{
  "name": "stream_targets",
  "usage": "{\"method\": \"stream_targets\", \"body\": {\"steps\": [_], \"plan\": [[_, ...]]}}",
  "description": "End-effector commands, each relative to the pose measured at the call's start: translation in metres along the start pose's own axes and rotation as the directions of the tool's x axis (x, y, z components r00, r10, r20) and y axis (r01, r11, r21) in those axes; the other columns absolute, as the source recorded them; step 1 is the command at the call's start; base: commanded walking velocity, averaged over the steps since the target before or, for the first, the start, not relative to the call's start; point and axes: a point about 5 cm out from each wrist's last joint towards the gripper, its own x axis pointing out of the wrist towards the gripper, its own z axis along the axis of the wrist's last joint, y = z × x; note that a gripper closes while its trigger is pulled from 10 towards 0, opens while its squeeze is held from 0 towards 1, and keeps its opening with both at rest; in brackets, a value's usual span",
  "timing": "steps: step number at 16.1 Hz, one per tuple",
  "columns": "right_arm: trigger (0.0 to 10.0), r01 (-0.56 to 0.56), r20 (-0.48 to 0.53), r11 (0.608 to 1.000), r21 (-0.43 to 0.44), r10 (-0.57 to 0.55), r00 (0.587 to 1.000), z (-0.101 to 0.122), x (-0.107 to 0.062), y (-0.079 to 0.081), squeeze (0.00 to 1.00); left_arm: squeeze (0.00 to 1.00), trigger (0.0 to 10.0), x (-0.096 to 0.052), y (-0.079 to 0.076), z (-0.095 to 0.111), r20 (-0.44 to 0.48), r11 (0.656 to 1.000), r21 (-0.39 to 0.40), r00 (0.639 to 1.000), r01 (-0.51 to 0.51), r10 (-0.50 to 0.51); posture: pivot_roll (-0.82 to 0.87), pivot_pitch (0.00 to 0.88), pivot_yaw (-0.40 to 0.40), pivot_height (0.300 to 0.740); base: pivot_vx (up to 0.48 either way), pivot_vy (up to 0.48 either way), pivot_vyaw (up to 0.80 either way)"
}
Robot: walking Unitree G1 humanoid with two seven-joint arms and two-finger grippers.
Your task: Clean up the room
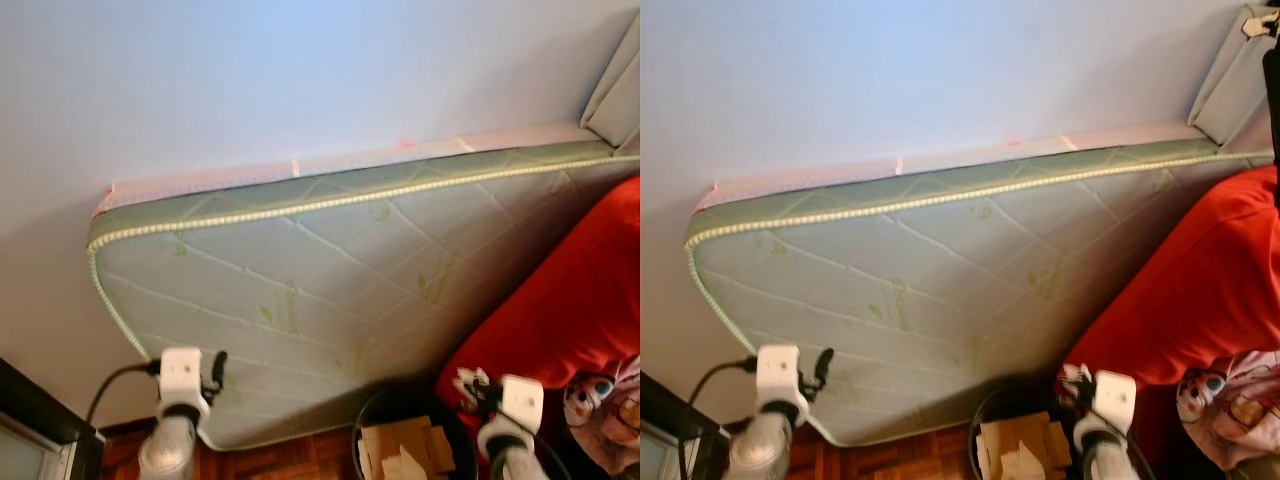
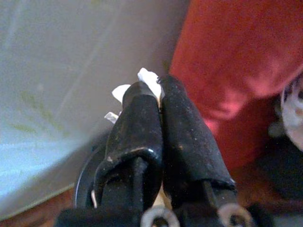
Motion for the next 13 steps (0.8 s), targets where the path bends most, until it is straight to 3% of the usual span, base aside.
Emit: {"method": "stream_targets", "body": {"steps": [1,5,7,8,9,13], "plan": [[10.0,0.013,0.032,1.000,0.008,-0.013,0.999,0.002,-0.002,-0.003,0.00,0.00,10.0,-0.001,0.004,0.008,0.036,1.000,0.000,0.999,-0.018,0.018,0.03,0.000,-0.022,0.740,0.000,0.000,0.00],[10.0,0.014,0.079,1.000,0.002,-0.014,0.997,0.012,0.001,-0.005,0.00,0.00,10.0,-0.004,0.009,0.012,0.029,1.000,-0.023,1.000,-0.007,0.007,0.03,0.000,-0.032,0.740,0.000,0.000,0.00],[10.0,0.019,0.023,1.000,0.018,-0.020,1.000,0.009,0.004,-0.006,0.00,0.00,10.0,-0.006,0.003,0.013,0.015,0.987,-0.156,0.999,0.038,-0.036,0.02,0.000,-0.033,0.740,0.000,0.000,0.00],[10.0,-0.013,-0.001,1.000,0.015,0.013,1.000,0.007,0.005,-0.004,0.00,0.00,10.0,-0.009,0.000,0.015,0.015,0.988,-0.133,0.997,0.076,-0.075,0.03,0.000,-0.039,0.725,0.000,0.000,0.00],[10.0,-0.043,0.007,0.997,-0.057,0.043,0.999,0.009,0.005,-0.002,0.00,0.00,10.0,-0.009,-0.002,0.018,0.023,0.991,-0.075,0.994,0.111,-0.109,0.03,0.000,-0.039,0.705,0.000,0.000,0.00],[10.0,-0.021,0.025,1.000,0.013,0.021,0.999,0.012,0.007,0.001,0.00,0.00,10.0,-0.006,0.003,0.020,0.012,0.992,-0.120,0.999,0.046,-0.045,0.02,0.000,-0.041,0.670,0.000,0.000,0.00]]}}
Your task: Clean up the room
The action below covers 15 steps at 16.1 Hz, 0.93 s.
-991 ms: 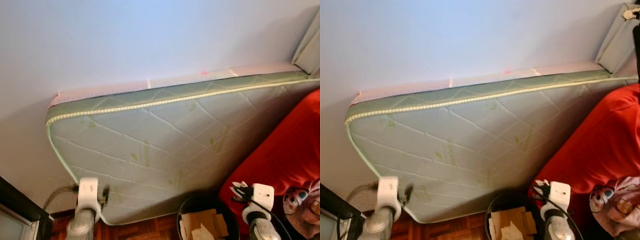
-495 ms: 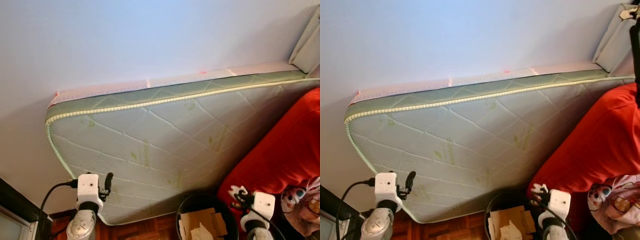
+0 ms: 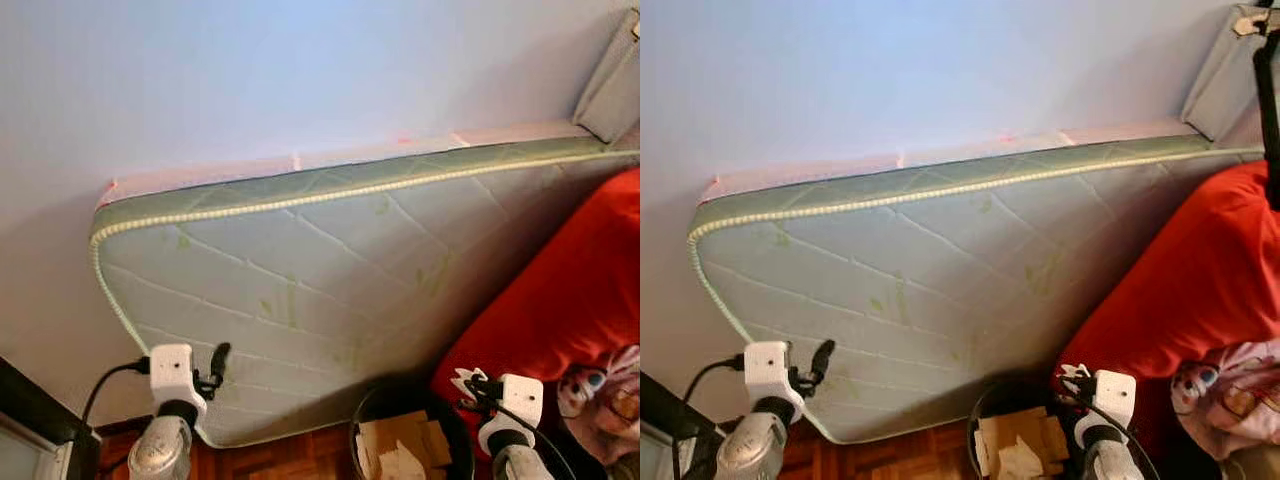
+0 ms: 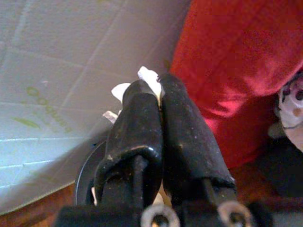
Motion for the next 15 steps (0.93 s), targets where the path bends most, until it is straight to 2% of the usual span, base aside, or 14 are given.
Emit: {"method": "stream_targets", "body": {"steps": [1,9,15], "plan": [[10.0,0.019,0.009,0.999,0.032,-0.020,1.000,-0.001,-0.001,0.000,0.00,0.00,10.0,-0.003,-0.001,-0.004,-0.025,1.000,0.027,1.000,0.015,-0.014,0.02,0.000,-0.039,0.670,0.000,0.000,0.00],[10.0,0.054,-0.045,0.998,0.014,-0.053,0.998,-0.010,-0.005,-0.007,0.00,0.00,10.0,-0.001,0.005,-0.006,-0.036,1.000,0.027,0.999,-0.007,0.008,0.02,0.000,-0.025,0.670,0.000,0.000,0.00],[10.0,0.058,-0.055,0.998,0.006,-0.058,0.997,-0.008,-0.003,-0.008,0.00,0.00,10.0,0.000,0.012,-0.011,-0.051,0.999,0.030,0.998,-0.027,0.028,0.02,0.000,-0.032,0.670,0.000,0.000,0.00]]}}
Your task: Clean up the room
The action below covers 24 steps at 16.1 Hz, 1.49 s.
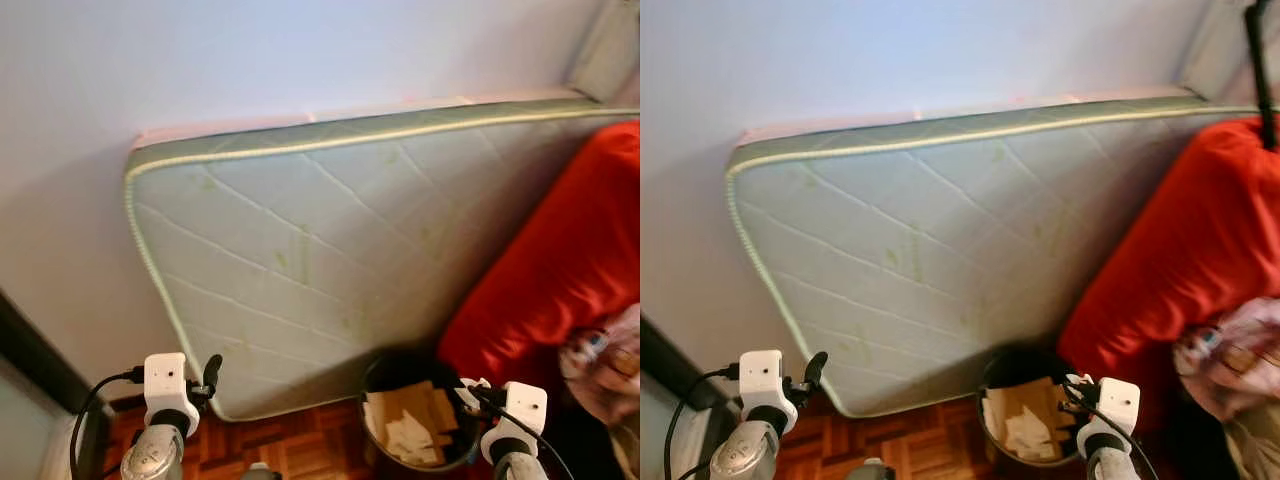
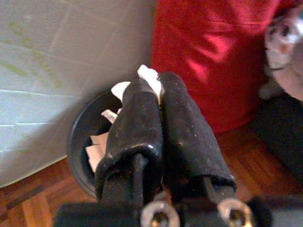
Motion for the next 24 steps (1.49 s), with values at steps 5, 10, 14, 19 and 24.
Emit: {"method": "stream_targets", "body": {"steps": [5,10,14,19,24], "plan": [[10.0,-0.005,0.002,1.000,0.007,0.005,1.000,0.001,0.001,0.001,0.00,0.00,10.0,0.001,0.000,-0.005,-0.009,1.000,0.002,1.000,-0.002,0.002,0.03,0.000,-0.033,0.637,0.000,0.000,0.00],[10.0,-0.015,-0.003,1.000,0.015,0.015,1.000,0.002,0.003,0.005,0.00,0.00,10.0,0.003,0.001,-0.006,-0.011,1.000,0.001,1.000,-0.003,0.003,0.03,0.000,-0.033,0.637,0.000,0.000,0.00],[10.0,-0.024,-0.013,1.000,0.017,0.024,1.000,0.001,0.003,0.008,0.00,0.00,10.0,0.003,0.001,-0.008,-0.013,1.000,0.002,1.000,-0.003,0.003,0.04,0.000,-0.033,0.637,0.000,0.000,0.00],[10.0,-0.039,-0.049,0.999,0.012,0.040,0.998,-0.003,0.004,0.013,0.00,0.00,10.0,0.003,0.000,-0.008,-0.010,1.000,0.007,1.000,0.004,-0.004,0.04,0.000,-0.026,0.637,0.000,0.000,0.00],[10.0,-0.047,-0.034,0.999,0.017,0.048,0.998,-0.003,0.003,0.016,0.00,0.00,10.0,0.004,0.000,-0.007,-0.004,1.000,0.005,1.000,-0.001,0.001,0.04,0.000,-0.024,0.617,0.000,0.000,0.00]]}}
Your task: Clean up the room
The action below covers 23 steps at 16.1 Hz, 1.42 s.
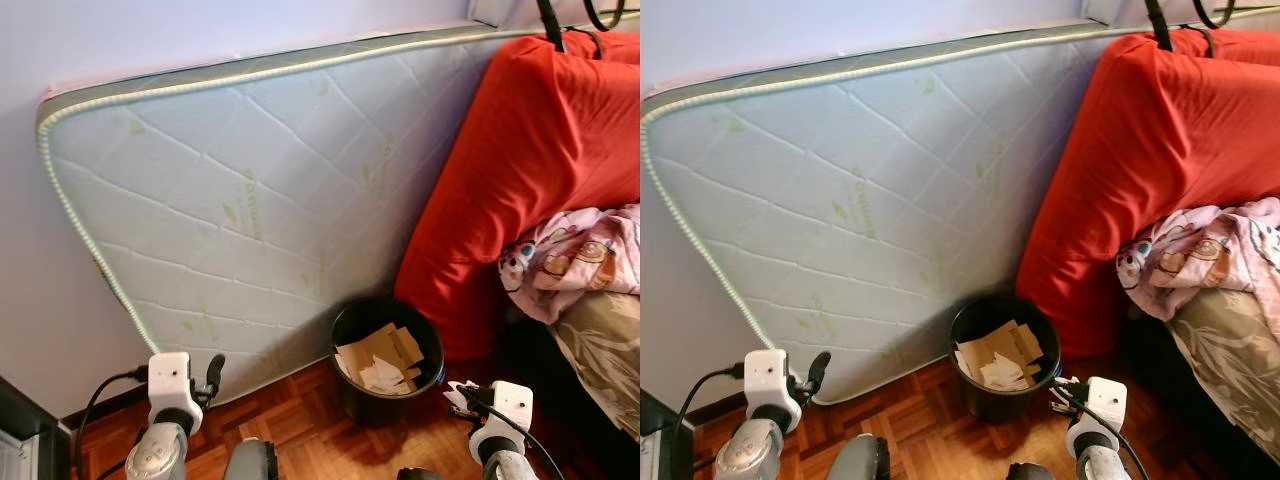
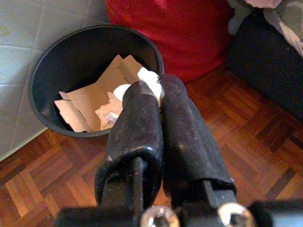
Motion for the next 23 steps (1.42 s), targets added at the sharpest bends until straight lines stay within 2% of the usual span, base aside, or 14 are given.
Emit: {"method": "stream_targets", "body": {"steps": [1,7,10,12,13,23], "plan": [[10.0,-0.001,0.014,1.000,0.009,0.001,1.000,0.0028,0.0013,0.0016,0.00,0.00,10.0,-0.0015,0.0034,-0.0020,-0.008,1.000,-0.003,1.000,-0.015,0.015,0.05,0.000,-0.023,0.617,0.000,0.000,0.00],[10.0,-0.021,0.000,1.000,-0.004,0.021,1.000,0.0009,0.0014,0.0045,0.00,0.00,10.0,-0.0002,0.0081,0.0000,-0.010,0.999,-0.019,1.000,-0.027,0.027,0.05,0.000,-0.022,0.617,0.000,0.000,0.00],[10.0,-0.044,-0.001,0.998,-0.033,0.044,0.999,0.0006,0.0011,0.0067,0.00,0.00,10.0,-0.0001,0.0087,0.0005,-0.010,0.999,-0.020,1.000,-0.030,0.030,0.05,0.000,-0.023,0.617,0.323,0.000,0.00],[10.0,-0.051,0.003,0.998,-0.032,0.052,0.999,0.0008,0.0010,0.0077,0.00,0.00,10.0,-0.0001,0.0090,0.0005,-0.012,0.999,-0.022,0.999,-0.032,0.031,0.04,0.000,-0.021,0.617,0.334,0.000,0.80],[10.0,-0.037,0.003,0.999,-0.003,0.037,0.999,0.0005,0.0010,0.0066,0.00,0.00,10.0,0.0000,0.0092,0.0006,-0.013,0.999,-0.021,0.999,-0.033,0.033,0.05,0.000,-0.023,0.617,0.341,0.000,0.00],[10.0,-0.059,-0.006,0.998,-0.016,0.058,0.998,0.0020,0.0030,0.0093,0.00,0.00,10.0,0.0014,0.0082,0.0019,-0.011,0.999,-0.028,0.999,-0.032,0.032,0.04,0.000,-0.024,0.617,0.346,0.000,0.00]]}}
